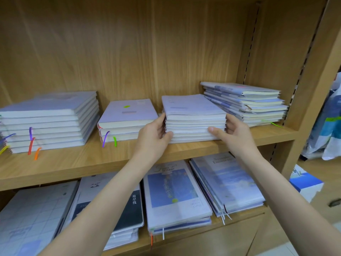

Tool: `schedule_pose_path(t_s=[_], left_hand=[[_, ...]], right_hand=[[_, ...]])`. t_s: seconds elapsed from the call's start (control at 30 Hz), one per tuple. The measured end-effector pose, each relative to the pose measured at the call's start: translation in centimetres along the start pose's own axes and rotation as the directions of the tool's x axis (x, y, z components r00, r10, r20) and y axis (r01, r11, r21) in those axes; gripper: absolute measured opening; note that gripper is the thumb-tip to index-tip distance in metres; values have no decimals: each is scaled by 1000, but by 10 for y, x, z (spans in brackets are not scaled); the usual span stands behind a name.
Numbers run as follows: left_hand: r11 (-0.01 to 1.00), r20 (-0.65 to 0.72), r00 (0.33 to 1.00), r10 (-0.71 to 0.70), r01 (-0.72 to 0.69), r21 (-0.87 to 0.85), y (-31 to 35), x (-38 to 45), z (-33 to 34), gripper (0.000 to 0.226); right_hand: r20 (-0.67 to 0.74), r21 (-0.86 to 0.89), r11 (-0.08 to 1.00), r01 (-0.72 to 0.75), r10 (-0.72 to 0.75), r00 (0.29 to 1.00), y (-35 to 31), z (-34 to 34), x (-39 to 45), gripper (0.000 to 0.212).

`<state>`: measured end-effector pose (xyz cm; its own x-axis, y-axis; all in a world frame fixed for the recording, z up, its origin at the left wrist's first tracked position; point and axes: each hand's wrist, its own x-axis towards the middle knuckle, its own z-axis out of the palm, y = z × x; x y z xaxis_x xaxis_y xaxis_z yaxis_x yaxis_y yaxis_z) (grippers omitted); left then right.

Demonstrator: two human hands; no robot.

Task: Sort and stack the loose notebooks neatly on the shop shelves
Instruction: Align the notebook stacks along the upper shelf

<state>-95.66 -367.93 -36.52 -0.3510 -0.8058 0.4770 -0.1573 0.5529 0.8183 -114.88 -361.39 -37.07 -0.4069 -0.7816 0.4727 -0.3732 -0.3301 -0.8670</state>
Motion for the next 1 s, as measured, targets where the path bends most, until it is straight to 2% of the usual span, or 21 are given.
schedule_pose_path(t_s=[0.13, 0.37, 0.57, 0.7, 0.8, 0.93, 1.0], left_hand=[[1000, -17, 1000, -16, 16, -20, 2, -2, 1, 59], [998, -59, 998, -34, 31, -58, 4, -4, 1, 59], [997, -2, 1000, 16, -16, 71, 5, -6, 0, 59], [995, 11, 1000, 12, -13, 94, 6, -5, -1, 59], [999, 13, 1000, -10, 9, 50, 9, -7, -2, 59], [992, 43, 997, -62, 67, -108, 13, -9, -4, 57], [978, 32, 995, -96, 100, -184, 10, -8, -6, 56]], right_hand=[[-12, 4, 1000, -8, 9, 1000, 1, -2, 0, 50], [-45, 45, 998, -31, 33, 998, 0, -3, -1, 40], [26, 26, 999, -21, 20, 999, 0, -5, -2, 35], [77, -25, 999, 35, -33, 996, 2, -6, -2, 40], [89, -72, 996, 58, -51, 995, 2, -4, -2, 38], [74, -102, 993, 65, -57, 996, 3, -4, -3, 39], [62, -76, 995, 66, -61, 996, 1, -2, -5, 52]])
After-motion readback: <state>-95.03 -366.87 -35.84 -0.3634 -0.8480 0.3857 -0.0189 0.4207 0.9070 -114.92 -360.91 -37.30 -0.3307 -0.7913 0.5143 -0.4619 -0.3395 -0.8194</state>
